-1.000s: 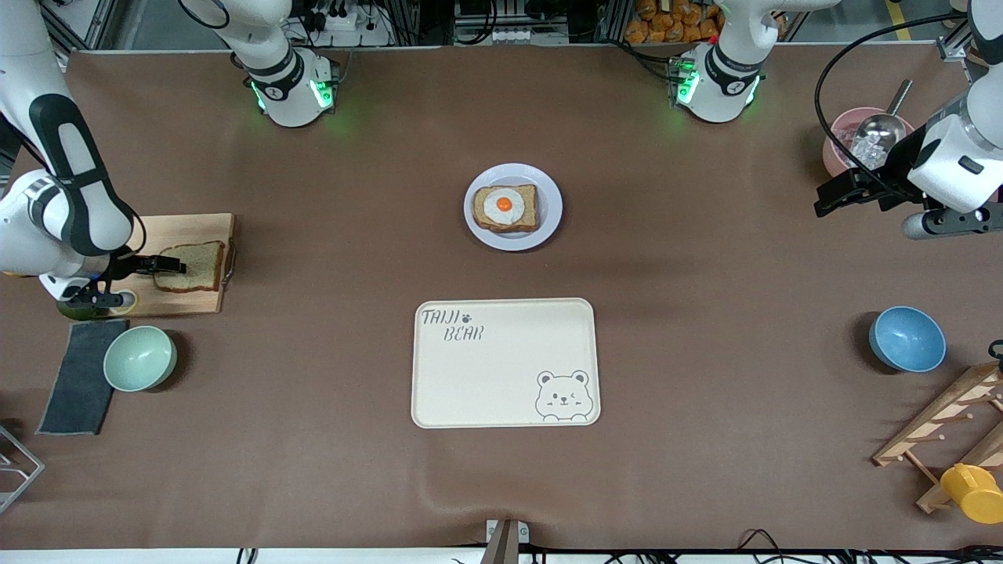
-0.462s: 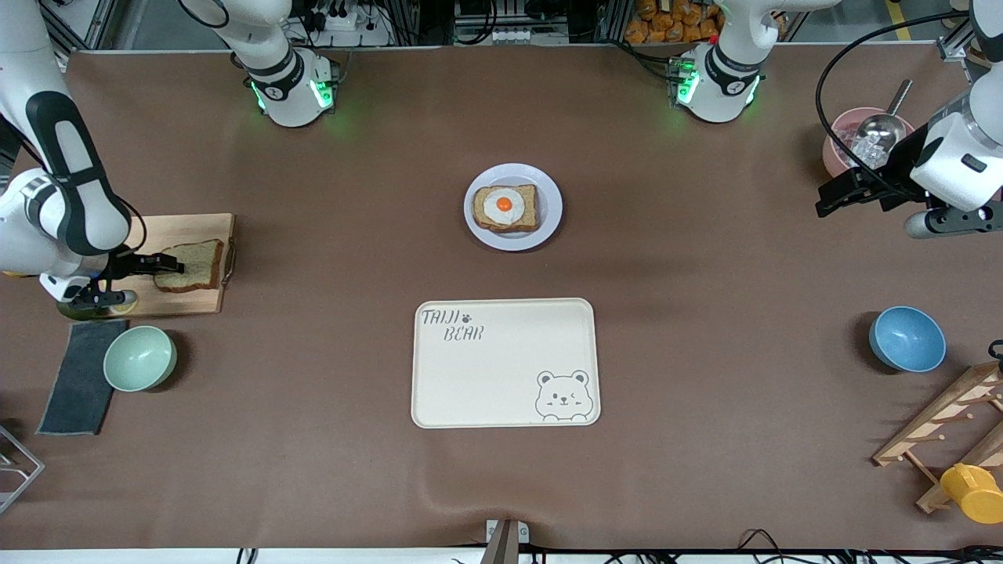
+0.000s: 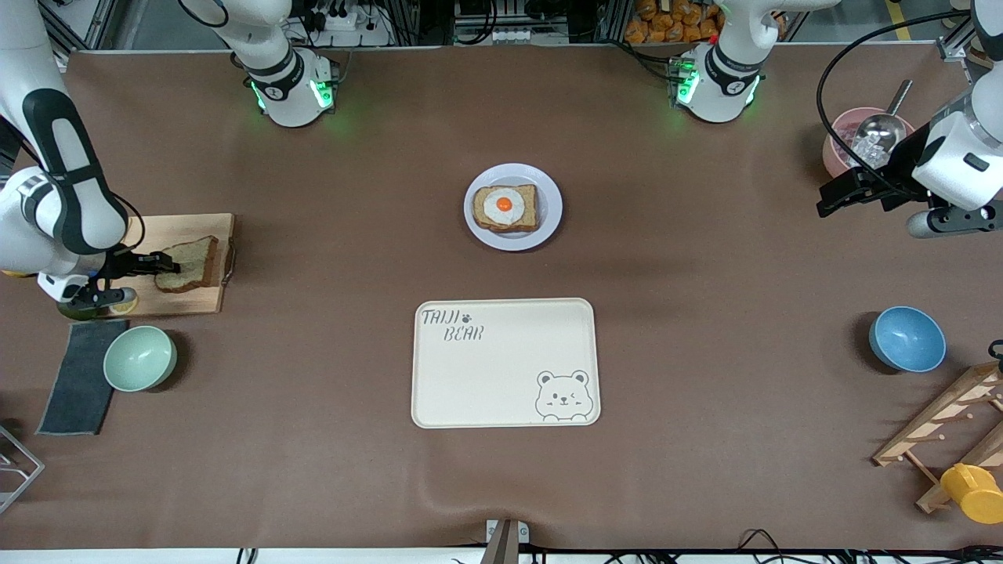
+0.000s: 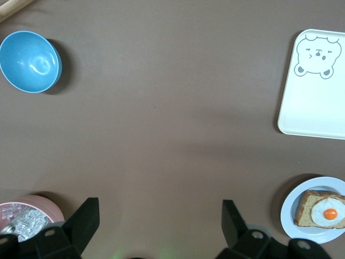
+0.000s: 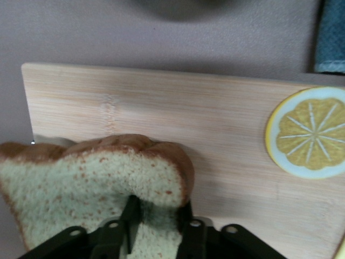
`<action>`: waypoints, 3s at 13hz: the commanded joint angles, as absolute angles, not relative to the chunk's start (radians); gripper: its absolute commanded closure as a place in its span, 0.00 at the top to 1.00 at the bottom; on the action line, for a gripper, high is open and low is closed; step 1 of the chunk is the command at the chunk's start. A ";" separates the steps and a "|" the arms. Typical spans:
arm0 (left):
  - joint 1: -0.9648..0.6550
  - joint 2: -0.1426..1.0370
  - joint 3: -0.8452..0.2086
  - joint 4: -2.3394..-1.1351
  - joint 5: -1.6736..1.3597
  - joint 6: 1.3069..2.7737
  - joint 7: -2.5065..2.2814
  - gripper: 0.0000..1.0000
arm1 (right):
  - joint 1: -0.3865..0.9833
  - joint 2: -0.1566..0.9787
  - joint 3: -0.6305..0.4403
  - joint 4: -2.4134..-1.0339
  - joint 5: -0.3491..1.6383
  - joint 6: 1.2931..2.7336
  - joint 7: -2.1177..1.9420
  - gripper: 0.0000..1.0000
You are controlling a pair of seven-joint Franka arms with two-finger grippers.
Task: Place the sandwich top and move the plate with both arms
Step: 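Grasp the bread slice with the right gripper and lift it, then carry the bread slice with the right gripper onto the egg toast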
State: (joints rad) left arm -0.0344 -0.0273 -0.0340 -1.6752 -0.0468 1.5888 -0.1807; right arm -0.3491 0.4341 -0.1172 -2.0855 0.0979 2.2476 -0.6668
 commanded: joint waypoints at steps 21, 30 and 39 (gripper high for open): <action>-0.029 -0.041 -0.031 -1.675 -0.049 1.595 -0.195 1.00 | -0.244 0.339 0.107 -1.743 0.219 1.715 -0.641 0.00; -0.029 -0.041 -0.031 -1.677 -0.049 1.594 -0.192 1.00 | 0.306 0.281 0.118 -1.743 0.331 1.735 -0.224 0.00; -0.028 -0.040 -0.032 -1.678 -0.049 1.601 -0.192 1.00 | 0.610 0.282 0.118 -1.850 0.339 2.030 0.302 0.00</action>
